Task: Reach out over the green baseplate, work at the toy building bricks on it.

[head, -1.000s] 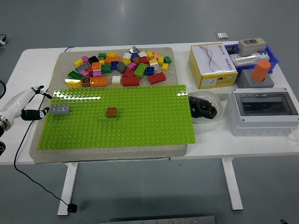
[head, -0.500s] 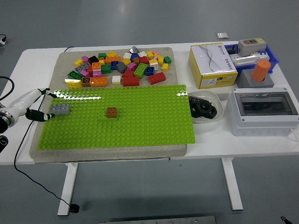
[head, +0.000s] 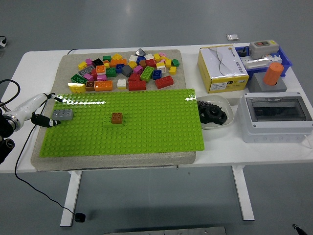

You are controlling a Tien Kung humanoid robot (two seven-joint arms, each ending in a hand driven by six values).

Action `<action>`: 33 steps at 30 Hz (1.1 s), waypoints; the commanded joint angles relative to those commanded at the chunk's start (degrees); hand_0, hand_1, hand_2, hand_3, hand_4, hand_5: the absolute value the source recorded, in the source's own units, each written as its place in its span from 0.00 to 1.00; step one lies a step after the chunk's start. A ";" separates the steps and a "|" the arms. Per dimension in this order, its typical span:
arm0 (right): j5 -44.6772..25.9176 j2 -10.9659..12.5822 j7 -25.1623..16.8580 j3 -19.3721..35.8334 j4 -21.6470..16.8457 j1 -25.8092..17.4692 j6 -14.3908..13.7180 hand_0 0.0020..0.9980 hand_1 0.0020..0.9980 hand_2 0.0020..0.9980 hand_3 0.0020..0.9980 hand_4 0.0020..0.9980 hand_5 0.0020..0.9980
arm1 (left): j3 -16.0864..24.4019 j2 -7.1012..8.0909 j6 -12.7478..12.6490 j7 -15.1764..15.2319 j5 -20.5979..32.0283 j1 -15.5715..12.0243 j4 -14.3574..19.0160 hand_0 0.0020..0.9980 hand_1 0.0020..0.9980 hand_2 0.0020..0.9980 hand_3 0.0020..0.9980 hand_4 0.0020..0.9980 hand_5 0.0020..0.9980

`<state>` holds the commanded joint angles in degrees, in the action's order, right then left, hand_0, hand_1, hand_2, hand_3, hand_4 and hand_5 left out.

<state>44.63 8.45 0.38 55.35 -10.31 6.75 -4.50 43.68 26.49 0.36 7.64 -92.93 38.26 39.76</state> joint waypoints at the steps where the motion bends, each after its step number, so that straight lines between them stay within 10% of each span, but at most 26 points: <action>1: -0.10 0.03 -0.05 -0.11 0.00 0.04 0.00 0.69 0.58 0.71 0.70 0.74 0.78 | -0.22 -0.10 0.14 0.10 0.42 0.16 -0.46 1.00 1.00 1.00 0.74 0.86 0.00; 33: 0.76 -0.17 -0.29 -0.86 0.00 0.37 0.06 0.70 0.59 0.71 0.69 0.74 0.78 | -3.13 -0.67 0.84 1.22 4.47 2.17 -4.49 1.00 1.00 1.00 0.67 0.78 0.00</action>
<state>45.39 8.28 0.10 54.49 -10.31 7.13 -4.44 40.56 25.82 1.20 8.85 -88.46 40.43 35.27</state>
